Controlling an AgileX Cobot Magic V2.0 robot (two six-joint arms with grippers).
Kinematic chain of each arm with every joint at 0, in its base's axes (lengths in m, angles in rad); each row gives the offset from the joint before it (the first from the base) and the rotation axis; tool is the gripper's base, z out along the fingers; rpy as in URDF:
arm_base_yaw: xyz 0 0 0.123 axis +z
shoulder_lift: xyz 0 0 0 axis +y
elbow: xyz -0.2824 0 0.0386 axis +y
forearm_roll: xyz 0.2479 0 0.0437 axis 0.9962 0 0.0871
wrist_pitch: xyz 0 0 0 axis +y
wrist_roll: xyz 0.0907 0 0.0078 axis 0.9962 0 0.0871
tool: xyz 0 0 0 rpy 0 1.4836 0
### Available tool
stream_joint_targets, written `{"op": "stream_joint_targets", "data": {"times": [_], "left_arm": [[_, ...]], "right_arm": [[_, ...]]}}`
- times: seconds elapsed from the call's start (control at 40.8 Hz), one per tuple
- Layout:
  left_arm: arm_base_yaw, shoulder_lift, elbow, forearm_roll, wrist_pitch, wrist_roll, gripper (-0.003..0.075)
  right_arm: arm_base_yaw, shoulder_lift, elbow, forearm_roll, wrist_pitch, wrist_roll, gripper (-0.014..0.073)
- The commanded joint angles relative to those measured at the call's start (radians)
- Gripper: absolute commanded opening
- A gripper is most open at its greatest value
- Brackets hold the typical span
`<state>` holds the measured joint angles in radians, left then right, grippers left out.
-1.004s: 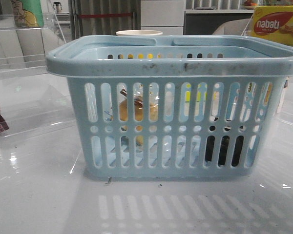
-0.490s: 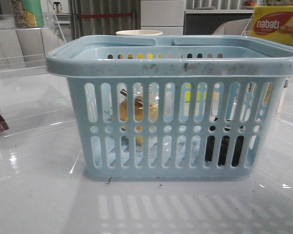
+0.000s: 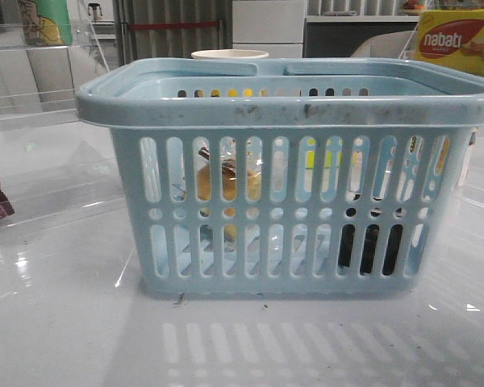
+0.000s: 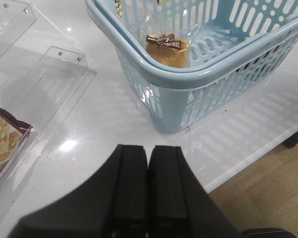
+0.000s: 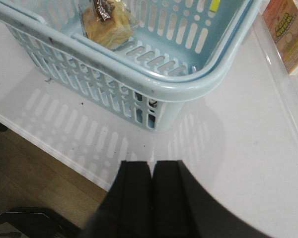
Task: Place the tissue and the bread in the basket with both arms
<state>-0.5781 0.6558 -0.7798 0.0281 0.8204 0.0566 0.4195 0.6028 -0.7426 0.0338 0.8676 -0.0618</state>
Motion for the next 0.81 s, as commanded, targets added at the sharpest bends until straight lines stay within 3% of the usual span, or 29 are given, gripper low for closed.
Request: {"op": "stream_joint_targets", "data": {"times": [0.0,0.416,0.563,0.784], "left_arm": [[-0.007,0.006,-0.025,0.002,-0.073,-0.010,0.0092],[-0.007,-0.001,-0.023,0.002,-0.077,-0.010,0.0092],[0.049,-0.055,-0.019,0.025,-0.085,-0.005,0.0092],[0.265,-0.244,0.172,0.020,-0.394,-0.005,0.0092]], "right_arm": [[-0.003,0.003,-0.026,-0.013,-0.058,0.000,0.0057],[-0.003,0.003,-0.026,-0.013,-0.058,0.000,0.0057],[-0.003,0.003,-0.026,-0.013,-0.058,0.000,0.0057],[-0.003,0.003,-0.026,-0.013,-0.058,0.000,0.0057]]}}
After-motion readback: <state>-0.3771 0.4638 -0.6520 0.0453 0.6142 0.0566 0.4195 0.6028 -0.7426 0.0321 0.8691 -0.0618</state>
